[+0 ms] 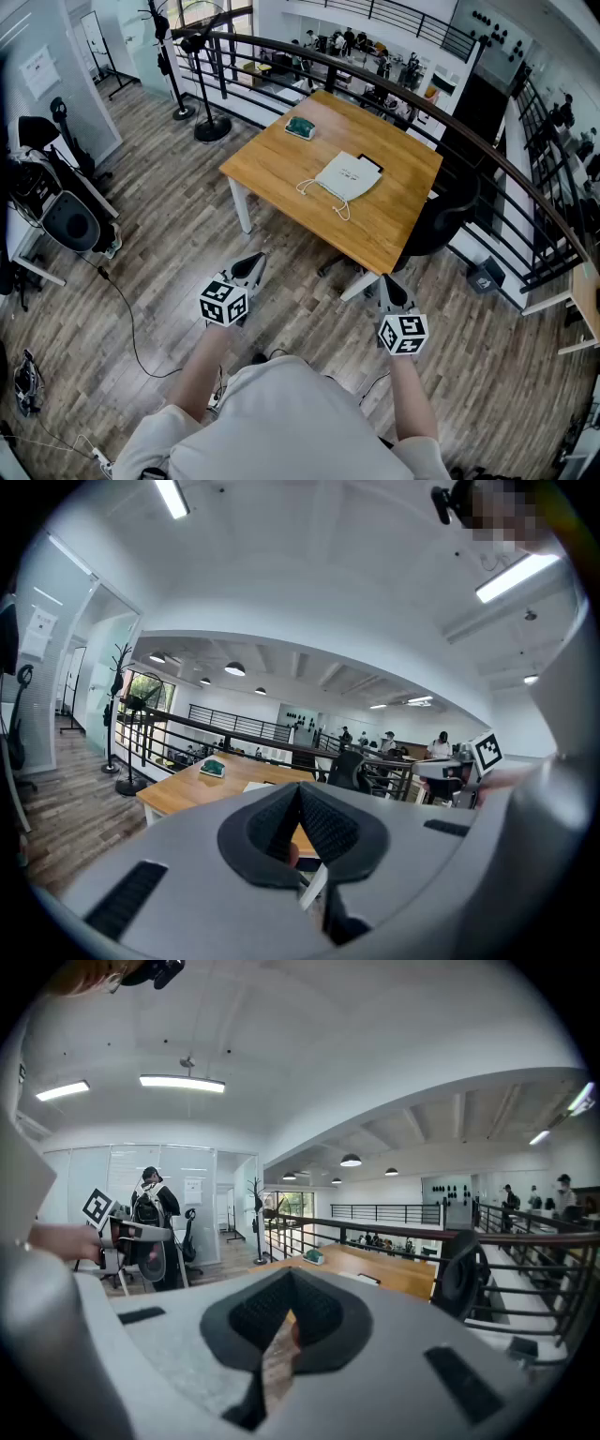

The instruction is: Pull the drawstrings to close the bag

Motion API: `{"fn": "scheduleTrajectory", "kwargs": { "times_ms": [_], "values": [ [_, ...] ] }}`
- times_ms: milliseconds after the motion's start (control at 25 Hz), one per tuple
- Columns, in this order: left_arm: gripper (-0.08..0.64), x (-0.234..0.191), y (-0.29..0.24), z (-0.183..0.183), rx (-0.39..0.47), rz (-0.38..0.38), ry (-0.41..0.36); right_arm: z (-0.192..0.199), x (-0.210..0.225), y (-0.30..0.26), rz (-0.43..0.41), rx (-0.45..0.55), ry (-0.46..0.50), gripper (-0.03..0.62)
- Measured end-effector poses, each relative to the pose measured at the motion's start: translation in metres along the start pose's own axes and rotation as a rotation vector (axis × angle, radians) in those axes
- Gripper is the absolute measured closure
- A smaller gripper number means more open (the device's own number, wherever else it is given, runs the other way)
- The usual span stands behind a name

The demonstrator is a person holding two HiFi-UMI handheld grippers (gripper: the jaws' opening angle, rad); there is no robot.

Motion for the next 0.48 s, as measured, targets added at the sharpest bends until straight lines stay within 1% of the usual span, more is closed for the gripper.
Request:
{"fn": "scheduleTrajectory", "kwargs": {
  "times_ms": [480],
  "values": [
    [0.566, 0.0015, -0.0042, 0.0017, -0.004, -0.011, -0.002, 0.0012, 0.0058, -0.0037, -0.007, 0.008, -0.036, 0.594]
  ]
}}
Point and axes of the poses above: the fingertips, and each gripper's own axes: y backward along the fingers, x to its right, z out of its underside, the point moved 1 cm from there along y, backward along the fingers, and after that the axes turned 6 degrees about x, right-handed, at the moved point
